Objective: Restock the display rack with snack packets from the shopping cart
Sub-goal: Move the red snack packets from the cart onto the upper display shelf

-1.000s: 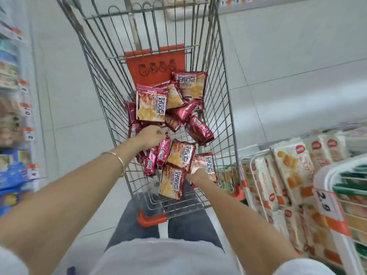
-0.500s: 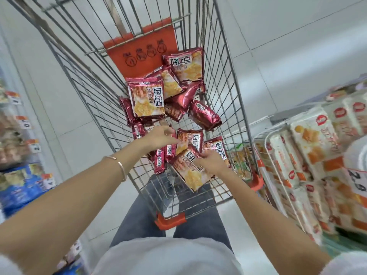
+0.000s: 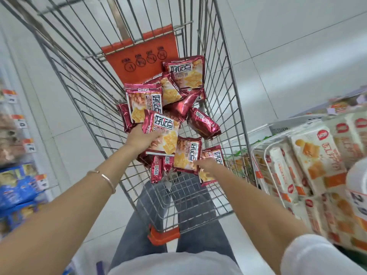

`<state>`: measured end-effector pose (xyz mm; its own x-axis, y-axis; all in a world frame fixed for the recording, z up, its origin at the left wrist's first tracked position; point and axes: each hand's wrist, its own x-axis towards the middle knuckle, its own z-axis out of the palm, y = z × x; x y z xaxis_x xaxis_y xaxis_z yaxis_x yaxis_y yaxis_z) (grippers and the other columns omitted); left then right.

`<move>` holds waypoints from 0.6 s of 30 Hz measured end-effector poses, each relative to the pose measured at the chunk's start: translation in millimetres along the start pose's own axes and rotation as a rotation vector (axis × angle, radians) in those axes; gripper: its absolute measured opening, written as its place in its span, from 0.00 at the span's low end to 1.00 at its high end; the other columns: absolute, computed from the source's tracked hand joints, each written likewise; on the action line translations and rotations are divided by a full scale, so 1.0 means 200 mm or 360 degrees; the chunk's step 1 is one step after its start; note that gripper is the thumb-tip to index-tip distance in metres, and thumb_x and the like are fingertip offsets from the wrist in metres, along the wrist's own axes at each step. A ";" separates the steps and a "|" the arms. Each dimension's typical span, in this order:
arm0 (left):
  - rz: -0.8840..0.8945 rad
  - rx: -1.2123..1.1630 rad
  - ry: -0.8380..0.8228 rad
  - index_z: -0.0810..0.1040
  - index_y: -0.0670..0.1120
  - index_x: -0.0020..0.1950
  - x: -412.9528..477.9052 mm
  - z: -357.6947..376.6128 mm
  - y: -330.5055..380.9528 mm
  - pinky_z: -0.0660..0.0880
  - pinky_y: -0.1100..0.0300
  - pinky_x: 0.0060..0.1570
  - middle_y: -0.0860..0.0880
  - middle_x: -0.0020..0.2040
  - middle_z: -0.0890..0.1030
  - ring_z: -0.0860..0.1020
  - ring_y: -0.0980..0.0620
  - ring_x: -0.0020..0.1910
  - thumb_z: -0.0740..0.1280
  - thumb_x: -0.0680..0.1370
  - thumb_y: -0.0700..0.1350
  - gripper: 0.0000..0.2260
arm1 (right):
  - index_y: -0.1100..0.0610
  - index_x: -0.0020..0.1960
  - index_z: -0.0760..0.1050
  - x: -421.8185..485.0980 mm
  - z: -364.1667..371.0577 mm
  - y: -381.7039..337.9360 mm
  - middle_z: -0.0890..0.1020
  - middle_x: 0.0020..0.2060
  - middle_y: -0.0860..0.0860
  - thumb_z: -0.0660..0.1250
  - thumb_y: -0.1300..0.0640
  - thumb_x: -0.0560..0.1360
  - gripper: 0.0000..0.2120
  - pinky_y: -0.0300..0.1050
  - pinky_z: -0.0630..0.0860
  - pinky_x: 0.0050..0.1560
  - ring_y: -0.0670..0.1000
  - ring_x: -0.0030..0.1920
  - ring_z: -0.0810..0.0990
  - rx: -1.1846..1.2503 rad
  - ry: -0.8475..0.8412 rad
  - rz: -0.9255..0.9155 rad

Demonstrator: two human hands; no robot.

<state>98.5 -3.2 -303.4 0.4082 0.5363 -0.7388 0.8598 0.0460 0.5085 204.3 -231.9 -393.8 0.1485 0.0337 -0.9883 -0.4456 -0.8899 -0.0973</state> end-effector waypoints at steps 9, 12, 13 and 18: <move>-0.0110 -0.0167 0.0168 0.66 0.51 0.75 -0.05 -0.05 -0.06 0.72 0.44 0.67 0.50 0.70 0.75 0.76 0.46 0.66 0.67 0.56 0.80 0.54 | 0.60 0.62 0.71 -0.12 0.04 -0.08 0.81 0.53 0.55 0.71 0.46 0.73 0.26 0.46 0.79 0.46 0.53 0.48 0.81 -0.0106 0.0353 -0.0573; -0.0079 -0.0122 0.0276 0.64 0.47 0.77 -0.14 -0.08 0.08 0.75 0.50 0.62 0.47 0.70 0.76 0.78 0.47 0.62 0.70 0.74 0.64 0.38 | 0.53 0.59 0.70 -0.35 -0.10 -0.16 0.78 0.40 0.44 0.69 0.56 0.74 0.15 0.39 0.75 0.30 0.46 0.32 0.76 -0.0115 0.0548 -0.0992; -0.0080 -0.0139 0.0311 0.64 0.45 0.77 -0.17 -0.09 0.11 0.75 0.52 0.59 0.46 0.70 0.76 0.79 0.47 0.60 0.69 0.76 0.59 0.34 | 0.51 0.62 0.71 -0.43 -0.14 -0.18 0.79 0.41 0.44 0.69 0.57 0.74 0.17 0.39 0.76 0.29 0.46 0.30 0.75 -0.0076 0.0563 -0.1104; 0.0046 -0.0292 0.0260 0.59 0.43 0.79 -0.35 -0.18 0.28 0.63 0.44 0.74 0.47 0.75 0.68 0.69 0.44 0.72 0.67 0.77 0.62 0.38 | 0.59 0.60 0.76 -0.74 -0.31 -0.33 0.82 0.50 0.53 0.68 0.54 0.72 0.17 0.35 0.75 0.39 0.47 0.42 0.79 0.0421 0.0381 -0.1348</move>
<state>107.0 -7.6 -207.6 0.3643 0.6680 -0.6489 0.7723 0.1727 0.6113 266.5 -207.1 -234.2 0.6832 0.5057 -0.5268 -0.2875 -0.4769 -0.8306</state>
